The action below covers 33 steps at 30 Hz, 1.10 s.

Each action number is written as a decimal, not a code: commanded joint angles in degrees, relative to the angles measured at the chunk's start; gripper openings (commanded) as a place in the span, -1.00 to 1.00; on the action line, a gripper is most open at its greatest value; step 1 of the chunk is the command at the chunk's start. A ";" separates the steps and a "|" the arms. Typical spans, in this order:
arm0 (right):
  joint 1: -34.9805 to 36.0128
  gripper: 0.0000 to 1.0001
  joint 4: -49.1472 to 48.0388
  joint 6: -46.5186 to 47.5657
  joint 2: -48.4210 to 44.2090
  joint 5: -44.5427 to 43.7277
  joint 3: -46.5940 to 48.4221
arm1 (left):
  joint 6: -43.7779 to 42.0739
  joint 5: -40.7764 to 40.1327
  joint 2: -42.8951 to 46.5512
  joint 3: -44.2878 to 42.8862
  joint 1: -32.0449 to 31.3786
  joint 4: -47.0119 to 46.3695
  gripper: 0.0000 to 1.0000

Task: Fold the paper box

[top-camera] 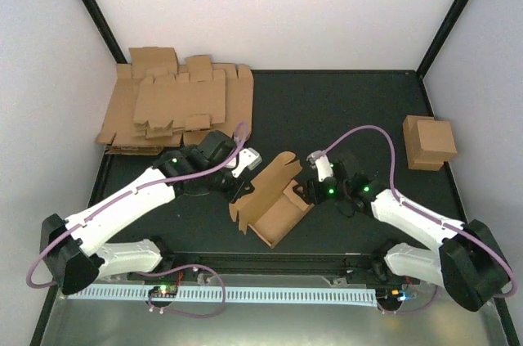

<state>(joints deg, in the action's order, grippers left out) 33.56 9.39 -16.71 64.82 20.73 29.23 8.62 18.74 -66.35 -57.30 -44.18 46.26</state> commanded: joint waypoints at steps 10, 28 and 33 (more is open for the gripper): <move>9.40 0.26 3.76 -1.13 4.33 -13.60 2.05 | -0.19 1.17 0.61 -4.05 0.81 1.11 -0.97; 16.64 -0.67 4.17 -2.23 4.86 -26.30 3.08 | -0.29 4.50 1.18 -4.94 1.78 2.62 -0.97; 17.09 -0.95 5.15 -3.32 5.14 -29.86 3.46 | -0.36 4.78 1.13 -5.79 2.00 3.39 -0.97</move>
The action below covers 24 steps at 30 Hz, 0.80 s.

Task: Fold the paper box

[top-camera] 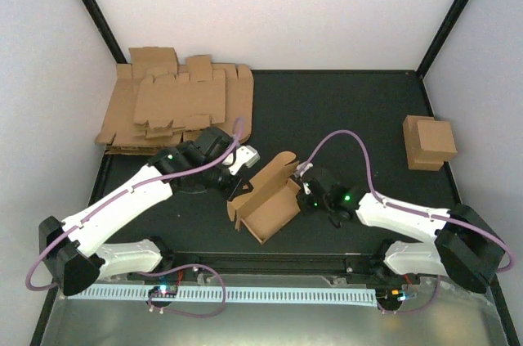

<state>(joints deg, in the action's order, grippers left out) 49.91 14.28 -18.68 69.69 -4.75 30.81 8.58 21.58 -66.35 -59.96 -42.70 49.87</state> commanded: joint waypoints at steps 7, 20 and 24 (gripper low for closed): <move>1.52 -0.73 0.30 -1.80 0.37 -6.67 1.96 | 0.08 3.35 0.95 -3.06 0.51 -0.44 -0.97; 2.37 -0.41 1.10 0.83 -1.69 -3.70 2.86 | -1.79 3.81 0.81 -3.38 0.49 1.69 -0.97; 3.67 -0.42 1.99 1.00 0.12 -4.15 4.26 | -2.08 2.99 0.84 -4.28 0.55 2.53 -0.97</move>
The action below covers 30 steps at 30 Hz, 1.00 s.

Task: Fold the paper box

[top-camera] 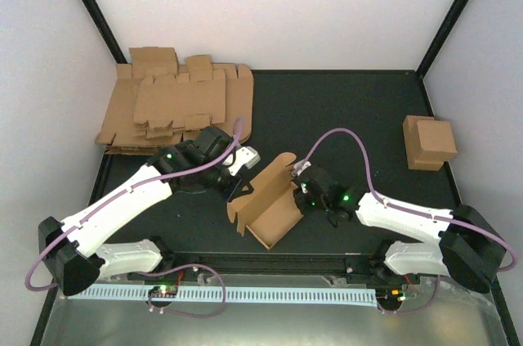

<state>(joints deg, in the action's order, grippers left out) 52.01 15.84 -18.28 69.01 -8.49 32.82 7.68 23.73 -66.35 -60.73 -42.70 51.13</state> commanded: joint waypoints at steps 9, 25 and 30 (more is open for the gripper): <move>3.27 -0.60 -0.32 -2.81 3.25 -3.43 3.22 | -1.56 -0.84 0.38 -4.42 0.60 2.10 -0.95; 3.26 -0.92 -4.27 -11.81 4.67 -6.70 0.76 | 1.69 -10.65 6.06 -3.38 0.59 -0.39 0.78; 3.28 -0.93 -4.30 -14.89 5.78 -8.49 0.76 | 7.75 -22.56 11.66 -0.53 0.66 0.66 0.97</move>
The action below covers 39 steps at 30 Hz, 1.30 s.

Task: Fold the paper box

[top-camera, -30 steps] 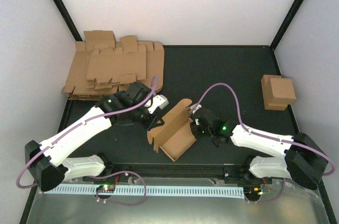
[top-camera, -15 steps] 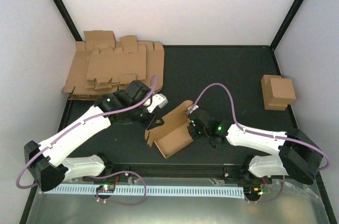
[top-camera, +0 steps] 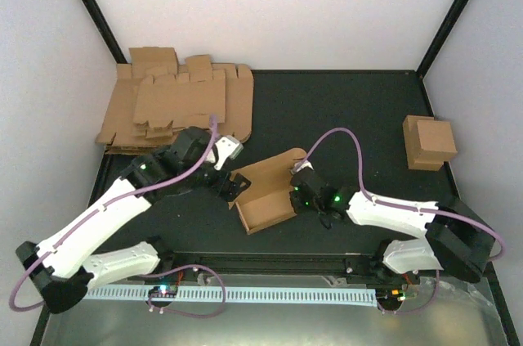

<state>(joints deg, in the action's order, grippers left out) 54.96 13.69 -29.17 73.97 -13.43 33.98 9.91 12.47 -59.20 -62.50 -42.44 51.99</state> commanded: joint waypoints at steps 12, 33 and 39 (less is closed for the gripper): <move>0.23 -0.96 -0.74 -9.10 3.49 -6.69 0.93 | 21.06 -14.57 16.21 20.64 0.83 -17.37 0.97; 0.24 -0.97 2.61 -15.23 6.33 -9.64 2.79 | 25.40 -11.15 17.14 31.53 1.38 -31.09 0.97; 0.24 -0.95 3.85 -21.07 7.59 -10.00 3.20 | 25.24 -12.04 17.62 32.25 1.35 -31.39 0.98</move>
<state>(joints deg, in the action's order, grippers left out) 54.96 16.84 -44.66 81.19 -20.73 35.94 35.03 0.27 -42.11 -30.79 -41.32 22.46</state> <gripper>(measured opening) 0.068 0.987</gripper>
